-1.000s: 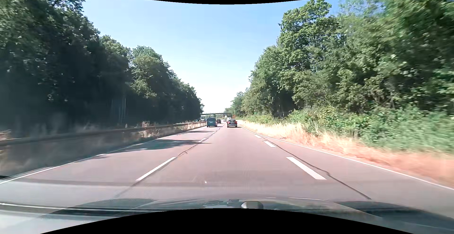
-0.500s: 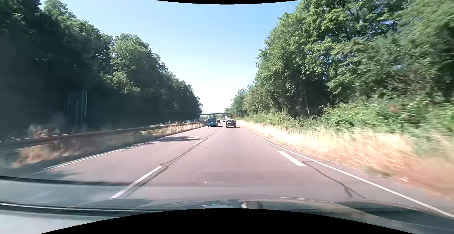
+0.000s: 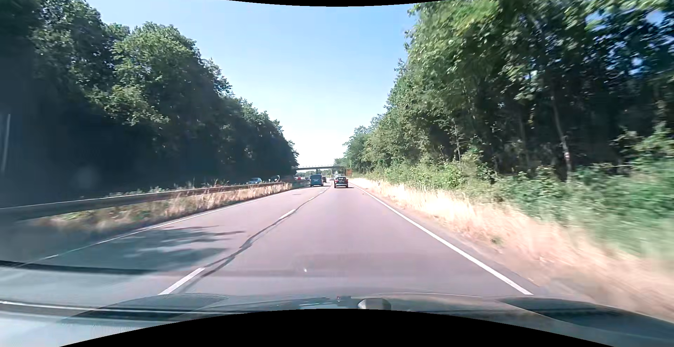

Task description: Follow the waypoints while adhering to traffic rules and regulations

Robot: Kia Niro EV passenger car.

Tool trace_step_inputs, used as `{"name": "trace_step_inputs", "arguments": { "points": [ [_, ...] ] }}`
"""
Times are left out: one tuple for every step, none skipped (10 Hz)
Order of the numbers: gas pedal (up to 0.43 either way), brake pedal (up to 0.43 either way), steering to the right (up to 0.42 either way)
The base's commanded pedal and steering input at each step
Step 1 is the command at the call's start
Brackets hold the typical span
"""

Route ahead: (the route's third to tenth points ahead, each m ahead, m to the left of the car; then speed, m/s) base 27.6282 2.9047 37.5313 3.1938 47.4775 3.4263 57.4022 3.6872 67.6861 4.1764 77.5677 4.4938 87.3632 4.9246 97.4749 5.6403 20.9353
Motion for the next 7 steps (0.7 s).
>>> {"name": "trace_step_inputs", "arguments": {
  "points": [
    [0.118,0.0,-0.001],
    [0.118,0.0,-0.001],
    [0.118,0.0,-0.001],
    [0.118,0.0,-0.001],
    [0.118,0.0,-0.002],
    [0.118,0.0,-0.003],
    [0.118,0.0,-0.004]
  ]
}}
